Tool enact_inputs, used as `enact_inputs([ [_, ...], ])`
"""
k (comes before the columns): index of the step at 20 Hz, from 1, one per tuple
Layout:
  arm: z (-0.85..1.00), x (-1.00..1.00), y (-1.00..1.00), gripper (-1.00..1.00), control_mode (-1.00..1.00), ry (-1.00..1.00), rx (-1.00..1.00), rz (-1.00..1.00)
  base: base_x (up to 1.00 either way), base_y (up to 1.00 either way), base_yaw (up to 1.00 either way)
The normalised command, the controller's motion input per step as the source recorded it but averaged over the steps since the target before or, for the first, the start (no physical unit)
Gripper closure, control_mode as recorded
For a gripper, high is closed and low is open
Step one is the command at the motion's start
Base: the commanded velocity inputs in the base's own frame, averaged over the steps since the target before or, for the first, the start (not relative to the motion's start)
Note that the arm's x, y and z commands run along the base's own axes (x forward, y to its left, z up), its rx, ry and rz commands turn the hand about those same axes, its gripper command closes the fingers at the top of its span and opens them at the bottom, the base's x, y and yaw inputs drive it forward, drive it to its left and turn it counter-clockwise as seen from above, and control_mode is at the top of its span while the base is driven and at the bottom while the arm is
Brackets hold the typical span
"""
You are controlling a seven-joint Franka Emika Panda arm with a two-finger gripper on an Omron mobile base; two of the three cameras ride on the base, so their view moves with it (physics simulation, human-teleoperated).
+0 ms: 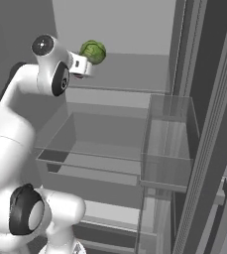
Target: Take the strawberry from the fridge and place it on top of the pancake, located on the dining counter.
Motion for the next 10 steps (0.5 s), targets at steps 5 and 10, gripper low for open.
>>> enact_inputs([
  [5,-0.08,0.91,0.0,-1.0,-1.0,0.04,-0.01,-0.01,0.0,0.0,0.0],
  [10,-0.24,0.72,0.0,-1.0,-1.0,0.01,-0.02,0.0,0.0,0.0,0.0],
])
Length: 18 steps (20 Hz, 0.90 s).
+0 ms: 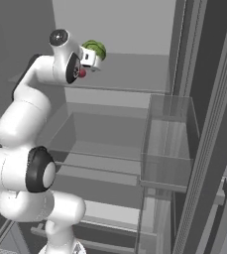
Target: Take the strawberry from the fridge and place it on top of the pancake, located on the dining counter.
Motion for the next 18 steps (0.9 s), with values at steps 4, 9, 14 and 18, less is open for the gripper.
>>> enact_inputs([
  [4,-0.02,0.15,0.0,-1.0,-1.0,0.14,-0.02,0.0,0.0,0.0,0.0],
  [9,0.02,-0.22,0.0,-1.0,-1.0,0.01,0.0,-0.01,0.0,0.0,0.0],
  [14,0.07,-0.42,0.01,-1.0,-1.0,-0.13,0.0,0.0,0.0,0.0,0.0],
  [18,-0.07,-0.29,0.04,-1.0,-1.0,-0.15,0.0,0.0,0.0,0.0,0.0],
])
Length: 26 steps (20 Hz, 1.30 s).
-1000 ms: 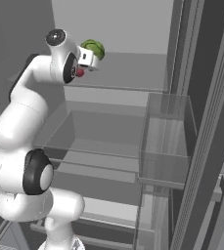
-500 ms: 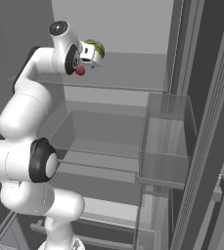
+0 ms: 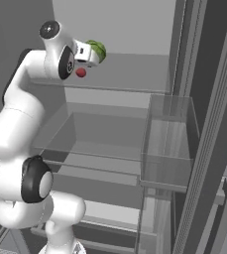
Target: Take the strawberry from the fridge and place it on top of the pancake, located on the dining counter.
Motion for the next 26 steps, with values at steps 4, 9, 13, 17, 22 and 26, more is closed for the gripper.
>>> enact_inputs([
  [4,0.02,0.0,0.0,-1.0,-1.0,-0.07,0.0,0.0,0.0,0.0,0.0],
  [9,0.07,0.0,0.0,-1.0,-1.0,0.04,0.0,0.0,0.0,0.0,0.0],
  [13,0.0,0.0,0.0,-1.0,-1.0,0.12,0.0,0.0,0.0,0.0,0.0],
  [17,0.0,0.0,0.0,-1.0,-1.0,0.07,0.0,0.0,0.0,0.0,0.0],
  [22,0.0,0.0,0.0,-1.0,-1.0,0.03,0.0,0.0,0.0,0.0,0.0],
  [26,-0.08,0.0,0.0,-1.0,-1.0,0.08,0.0,-0.01,0.0,0.0,0.0],
])
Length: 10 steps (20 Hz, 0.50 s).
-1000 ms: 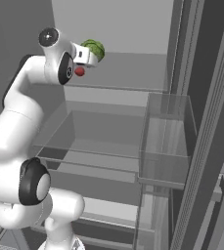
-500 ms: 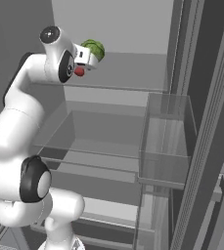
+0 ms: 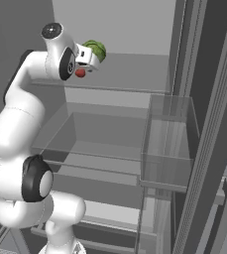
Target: Take the strawberry from the fridge and place it on top of the pancake, located on the dining counter.
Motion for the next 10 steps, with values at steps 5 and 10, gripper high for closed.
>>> enact_inputs([
  [5,-0.17,0.0,0.0,-1.0,-1.0,0.08,0.0,-0.02,0.0,0.0,0.0],
  [10,-0.19,0.0,0.0,-1.0,-1.0,0.07,0.0,-0.01,0.0,0.0,0.0],
])
